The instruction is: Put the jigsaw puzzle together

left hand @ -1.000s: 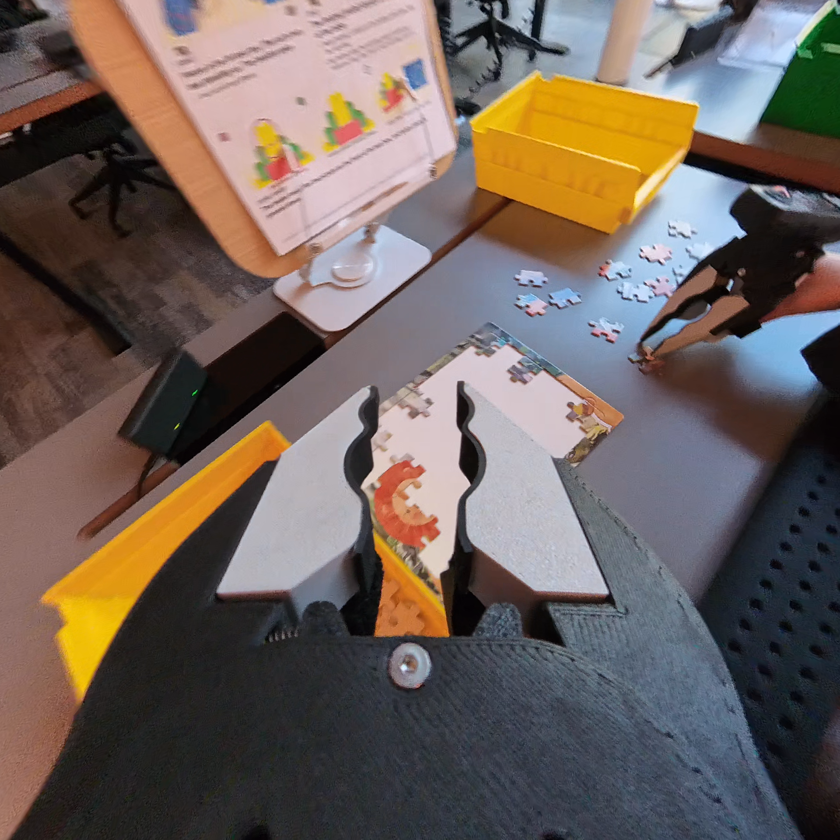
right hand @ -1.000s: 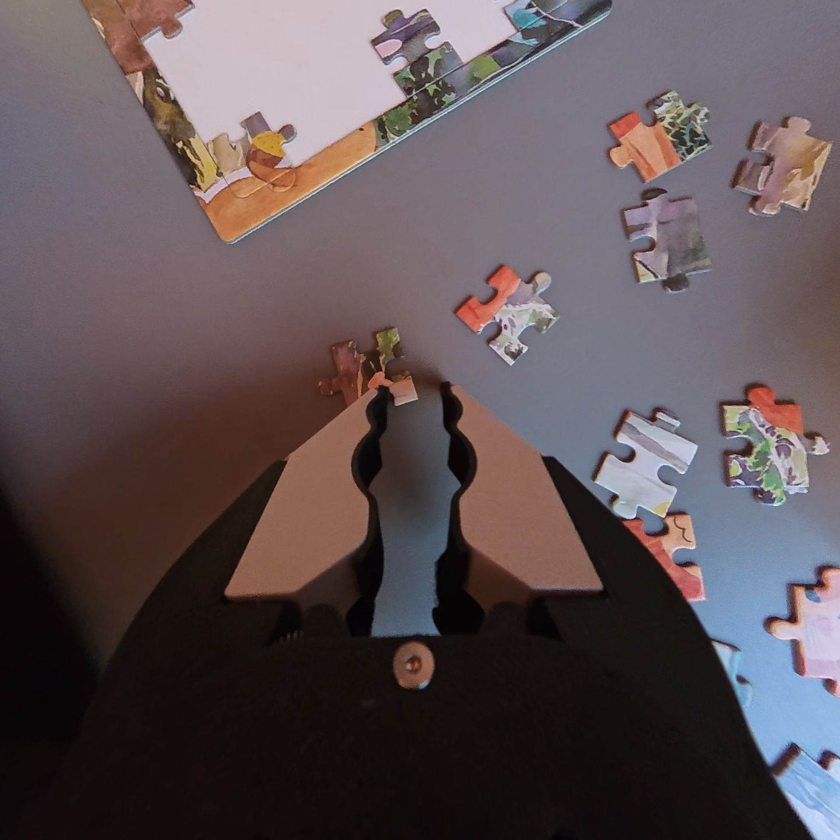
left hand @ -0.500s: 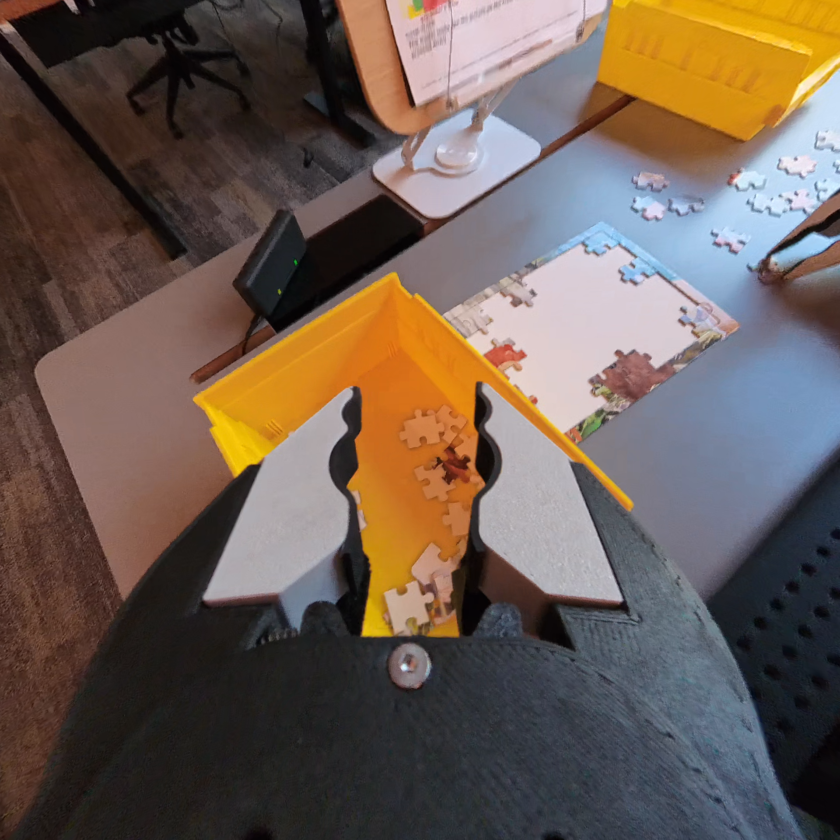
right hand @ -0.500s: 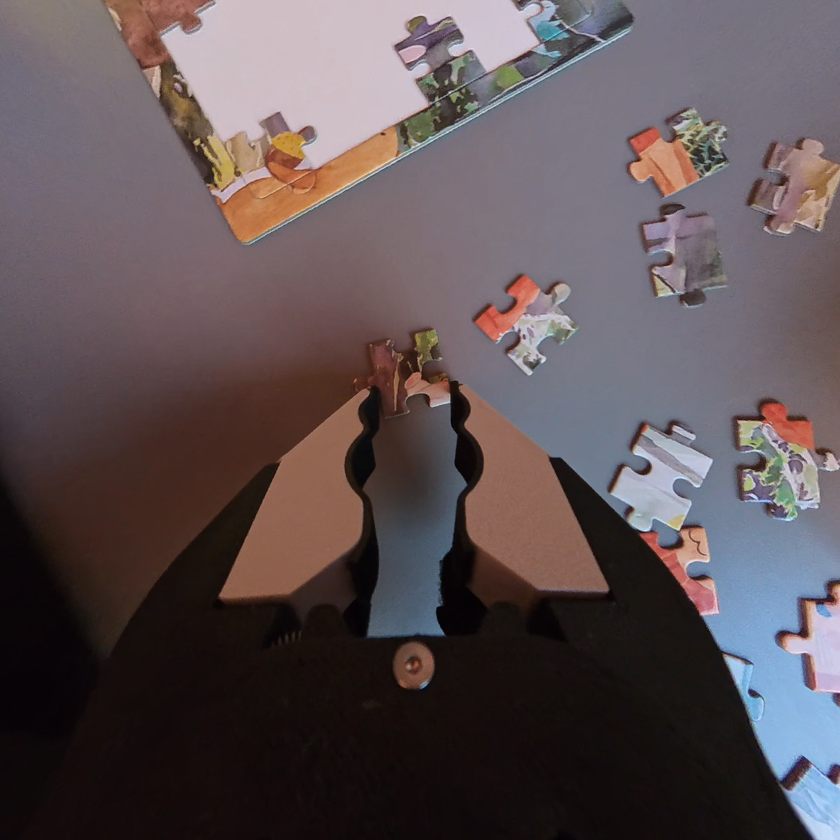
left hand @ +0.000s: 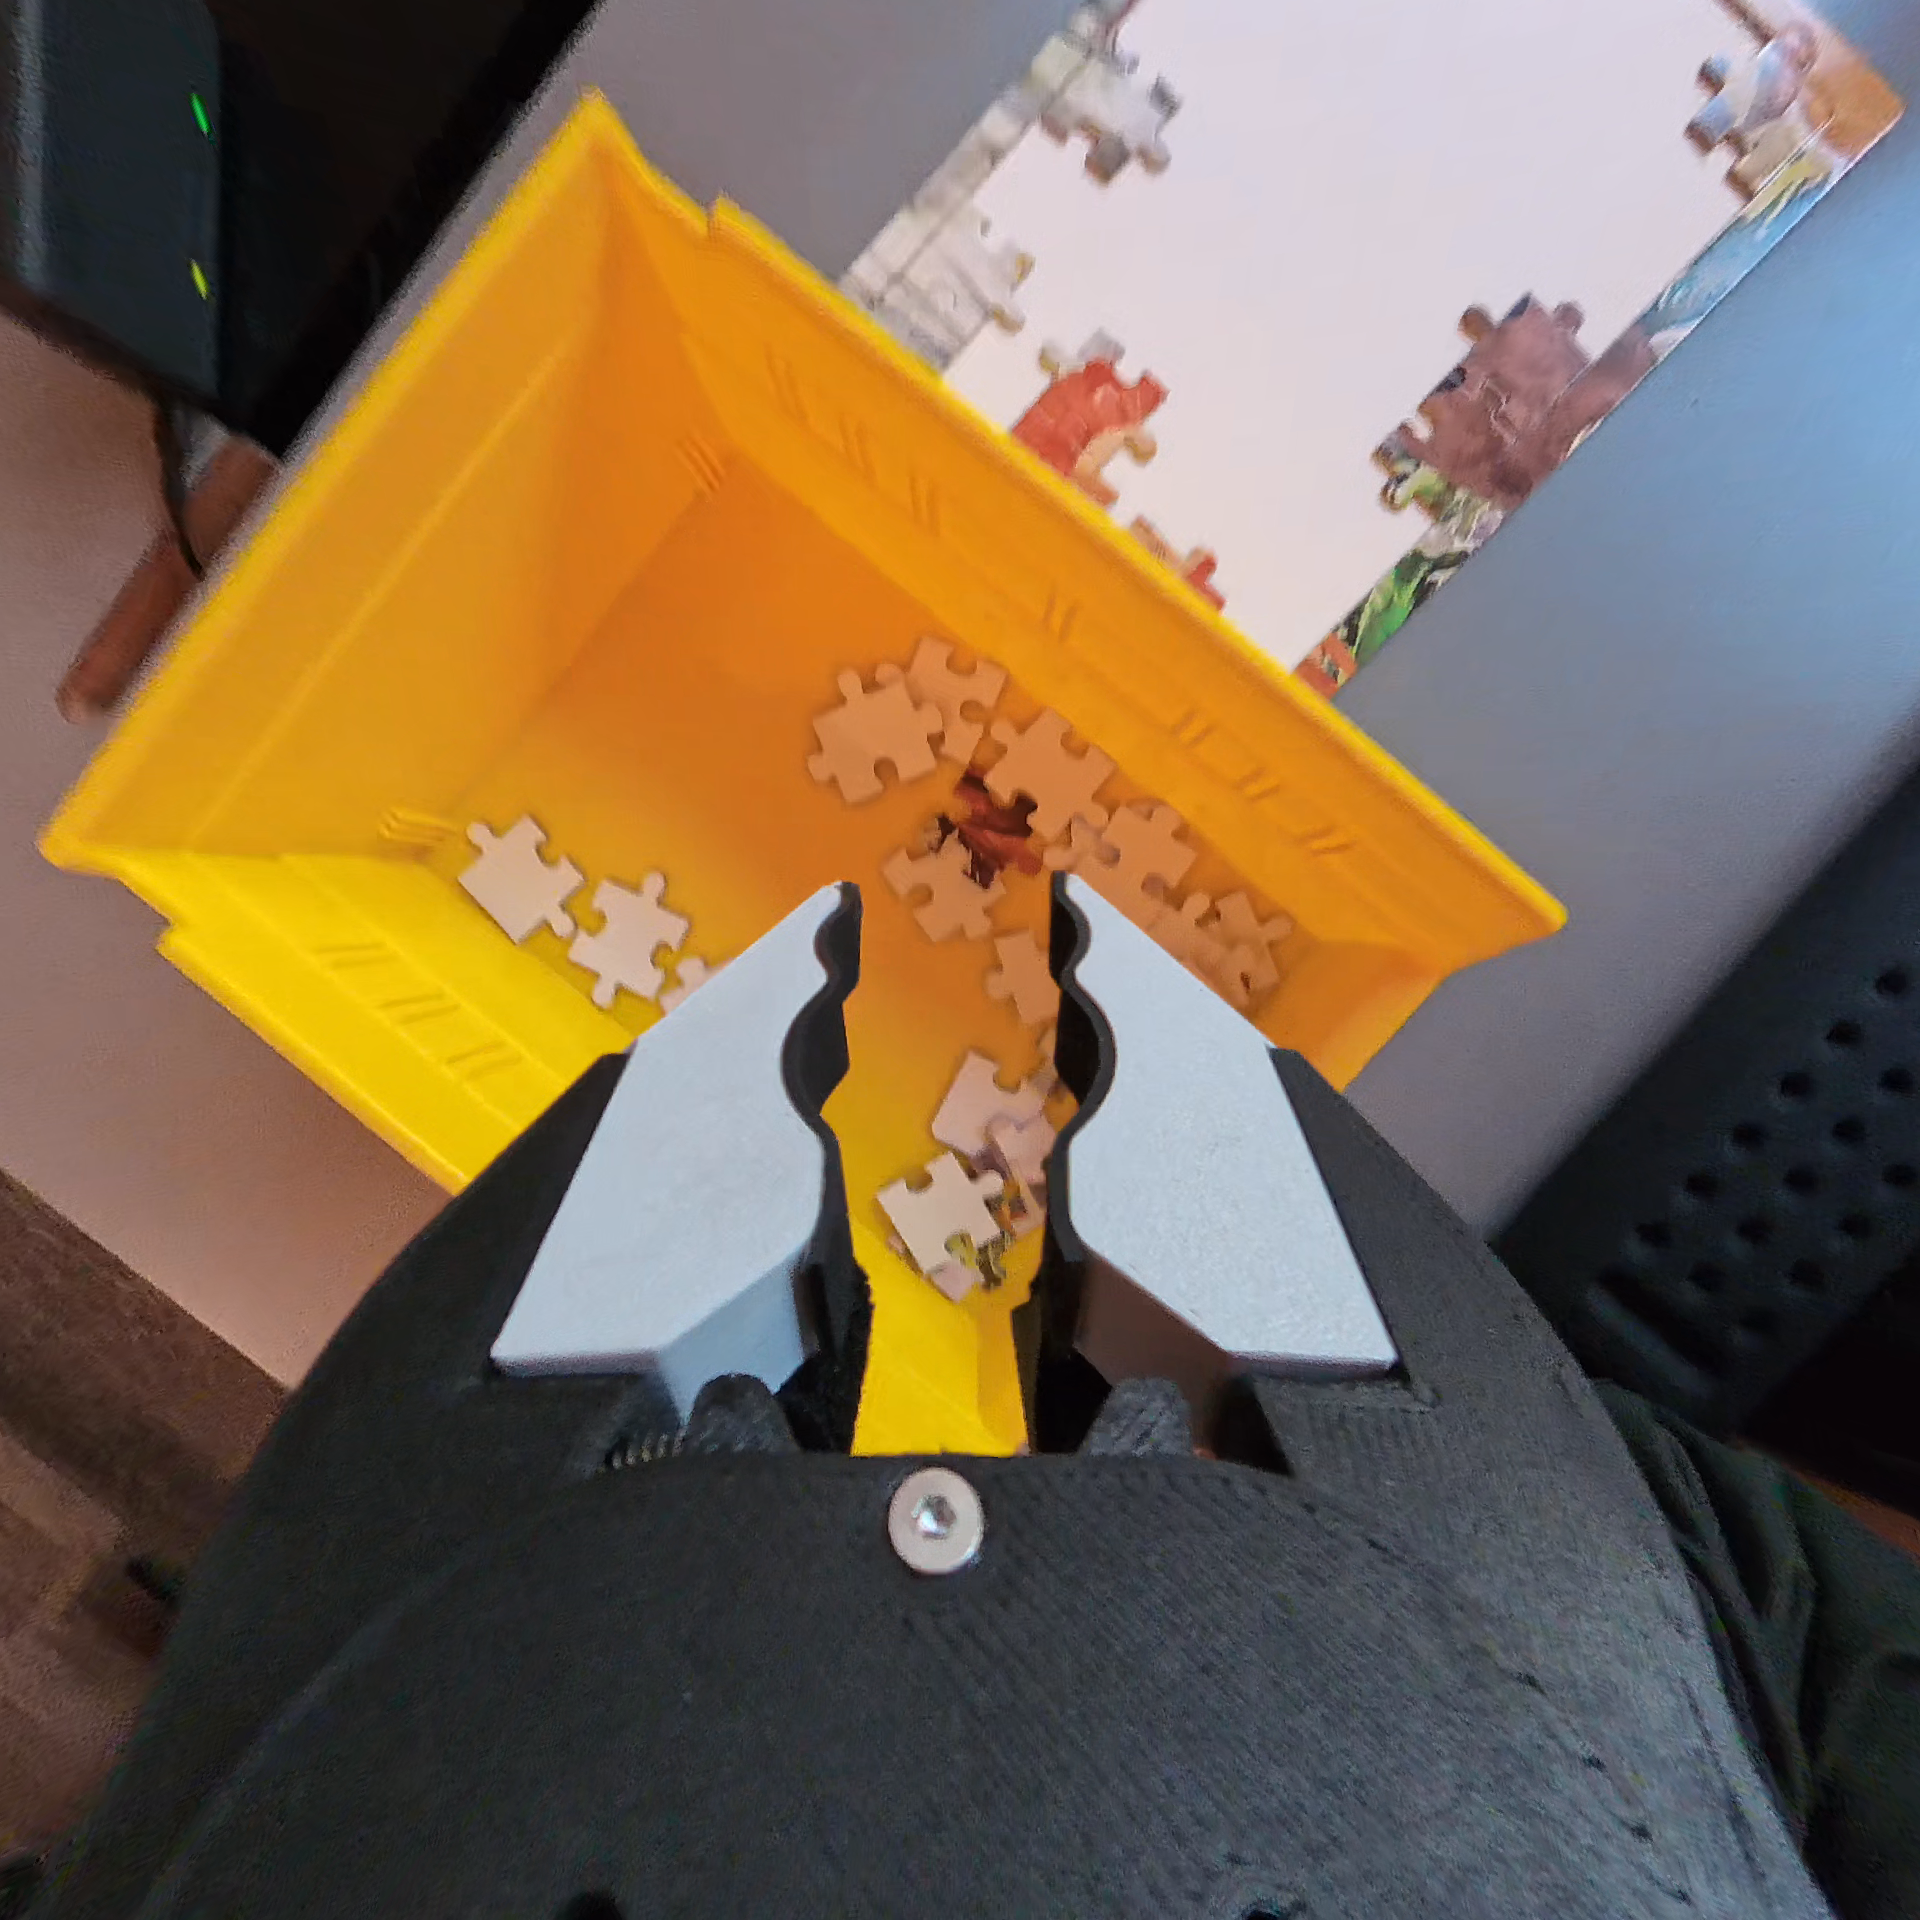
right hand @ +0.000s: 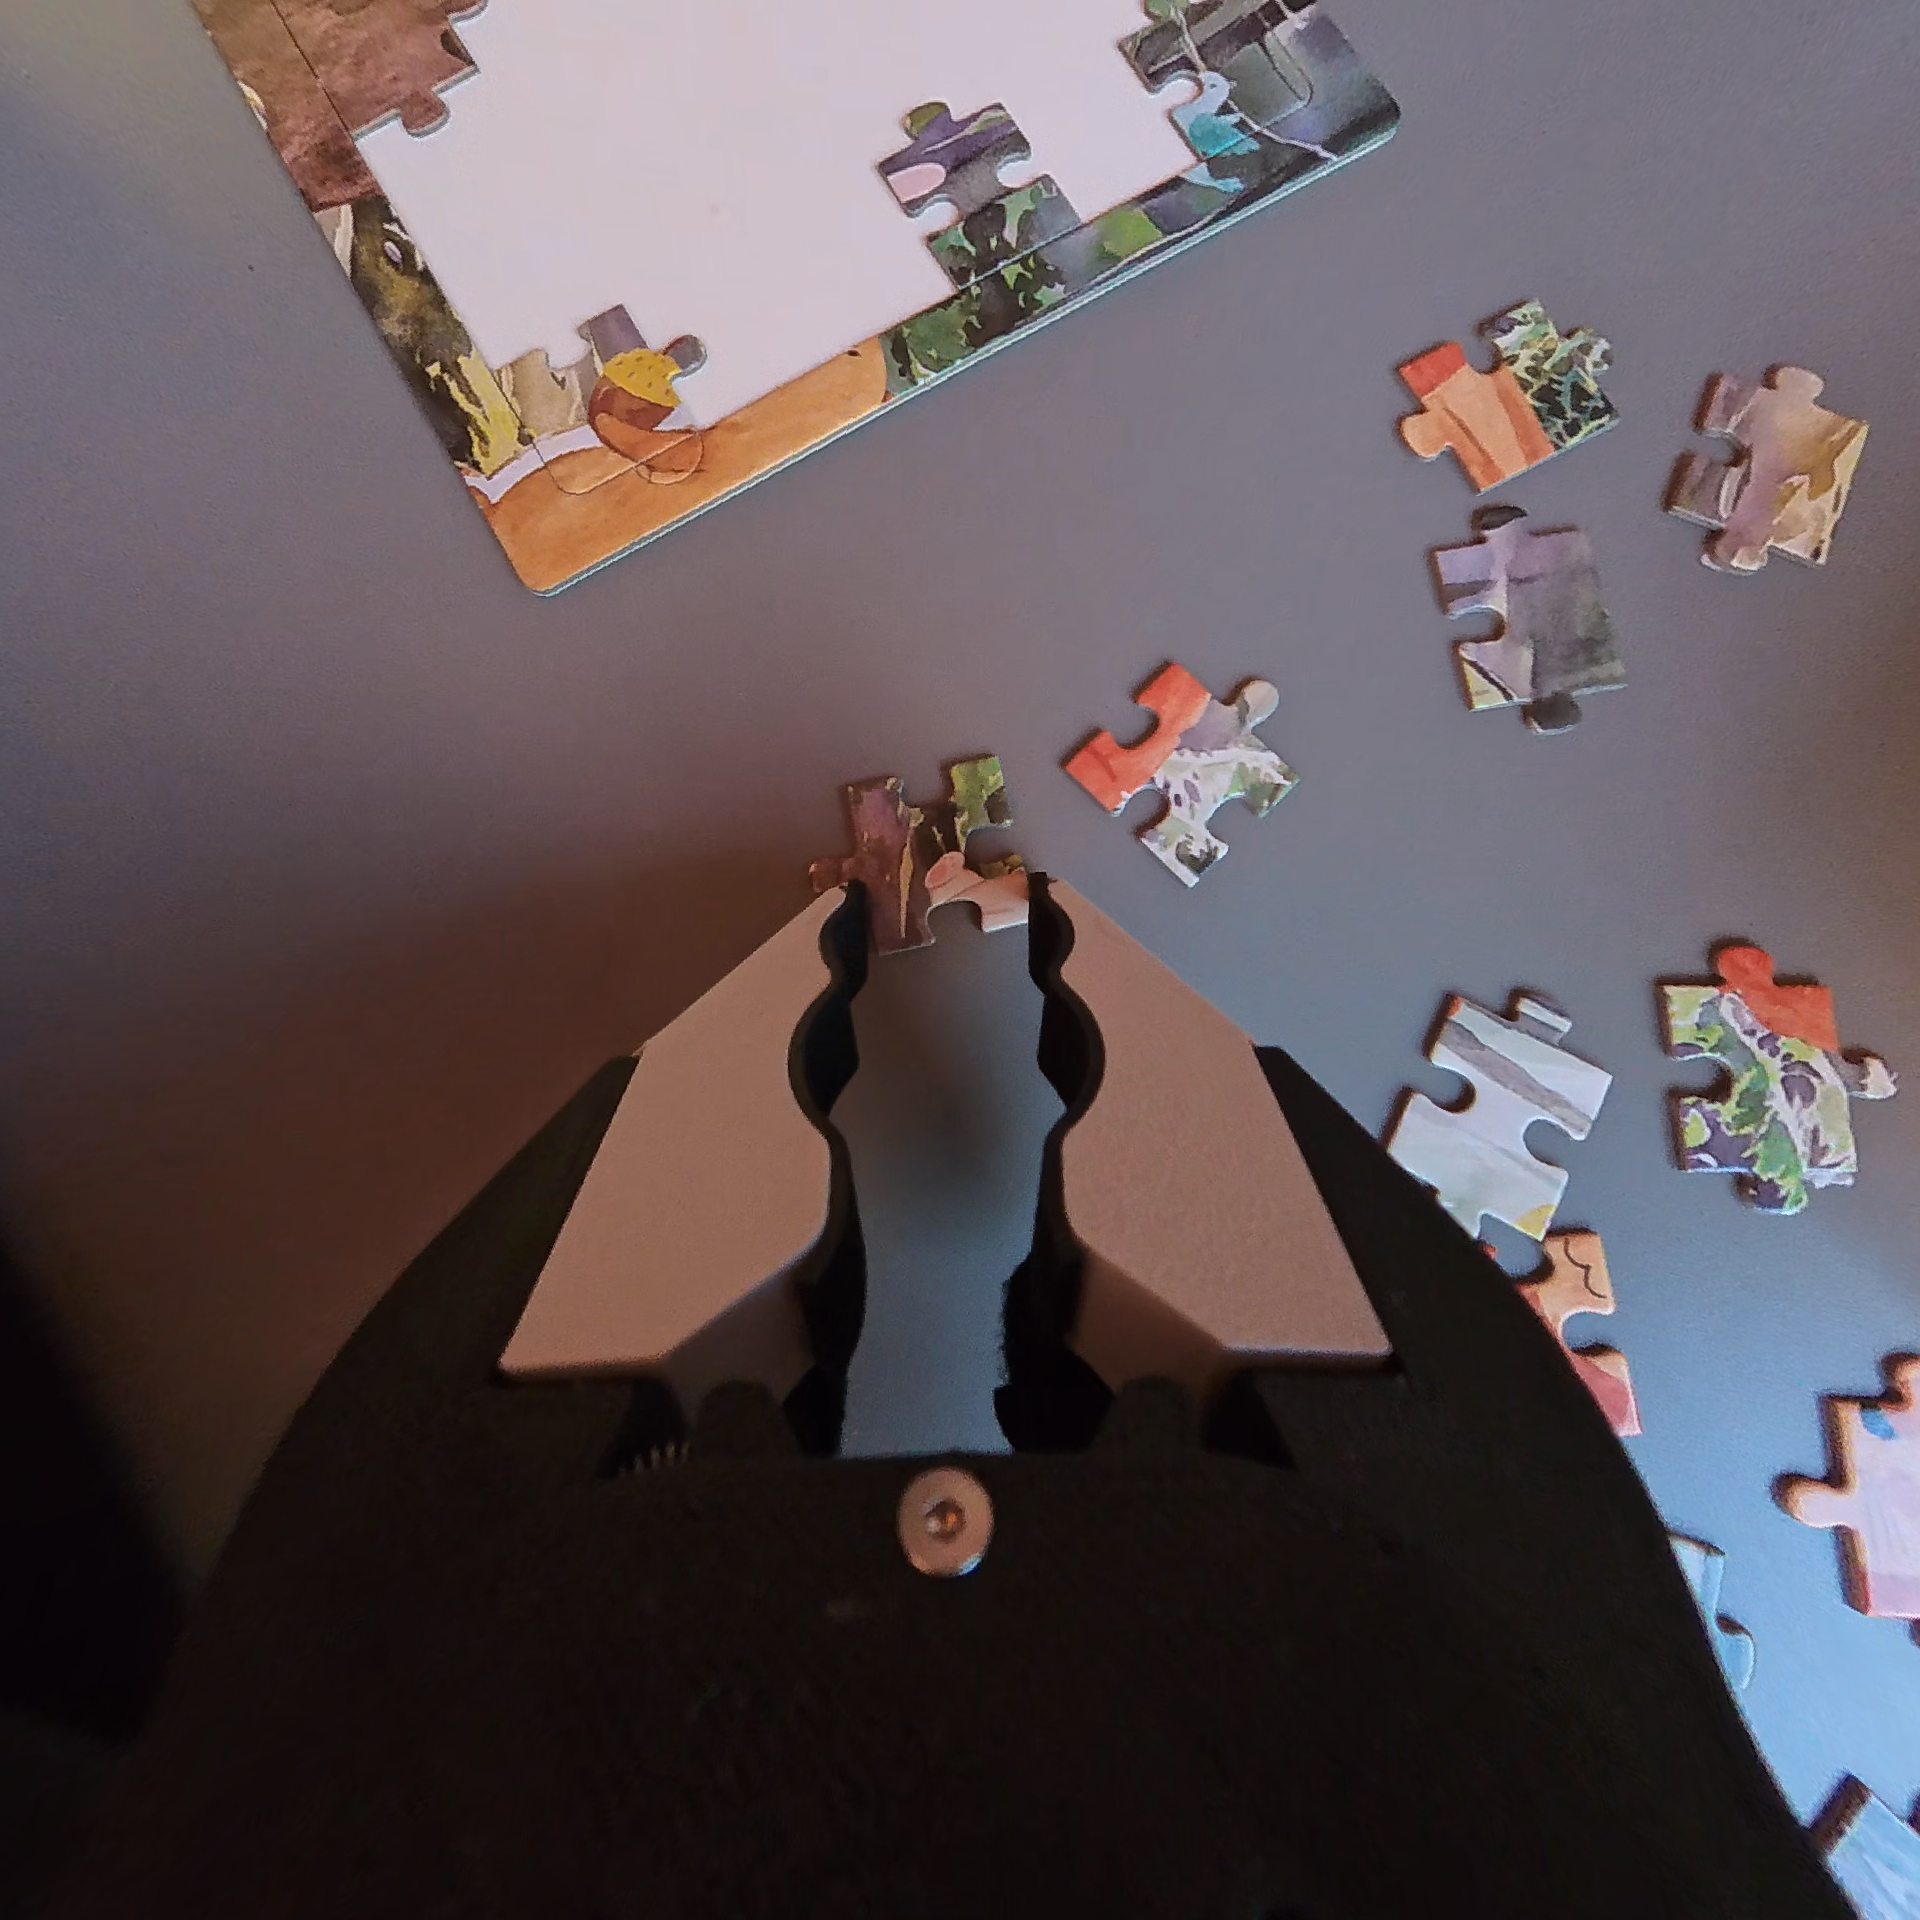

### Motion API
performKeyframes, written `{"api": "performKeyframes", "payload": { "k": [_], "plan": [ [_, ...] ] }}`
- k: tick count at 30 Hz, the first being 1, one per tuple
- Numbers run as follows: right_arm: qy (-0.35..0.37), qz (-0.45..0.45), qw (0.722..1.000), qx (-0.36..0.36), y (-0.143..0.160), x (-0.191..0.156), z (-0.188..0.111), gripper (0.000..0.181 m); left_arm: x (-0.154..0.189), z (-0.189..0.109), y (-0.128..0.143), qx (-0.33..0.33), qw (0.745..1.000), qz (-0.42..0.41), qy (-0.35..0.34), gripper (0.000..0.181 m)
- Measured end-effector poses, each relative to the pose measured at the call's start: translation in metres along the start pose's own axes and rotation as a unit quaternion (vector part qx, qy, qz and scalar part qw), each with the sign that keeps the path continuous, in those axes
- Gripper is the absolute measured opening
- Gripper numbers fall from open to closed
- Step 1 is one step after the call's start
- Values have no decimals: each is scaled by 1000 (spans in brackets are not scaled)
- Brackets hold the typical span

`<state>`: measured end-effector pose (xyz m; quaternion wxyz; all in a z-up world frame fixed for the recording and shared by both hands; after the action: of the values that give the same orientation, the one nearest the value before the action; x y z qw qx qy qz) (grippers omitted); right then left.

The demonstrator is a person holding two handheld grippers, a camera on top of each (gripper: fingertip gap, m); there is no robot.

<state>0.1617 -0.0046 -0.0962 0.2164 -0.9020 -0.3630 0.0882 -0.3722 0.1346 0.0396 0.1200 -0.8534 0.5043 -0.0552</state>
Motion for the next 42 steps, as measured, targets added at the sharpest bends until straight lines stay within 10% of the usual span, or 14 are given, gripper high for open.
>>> {"api": "performKeyframes", "payload": {
  "k": [15, 26, 42],
  "plan": [
    [56, 14, 993, 100, -11, 10, -23, 40, -31, 68, -2, -164, 978, -118, 50, 51],
    [61, 20, 993, 98, -9, 13, -23, 40, -6, 108, -19, -221, 970, 101, -8, 53],
    [47, 27, 993, 103, -7, 13, -25, 40, 1, 121, -20, -184, 966, 182, 9, 42]
  ]
}}
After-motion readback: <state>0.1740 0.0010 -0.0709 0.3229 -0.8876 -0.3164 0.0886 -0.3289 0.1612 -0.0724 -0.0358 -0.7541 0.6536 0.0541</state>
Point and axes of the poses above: each gripper's, where its closed fingertips meet, z out along the fingers, y out of its underside, x = y × z across the jaws, the point moved 9 cm from there along -z, back along the fingers, and after that the axes turned 14 degrees about -x, right-handed, at the moved point
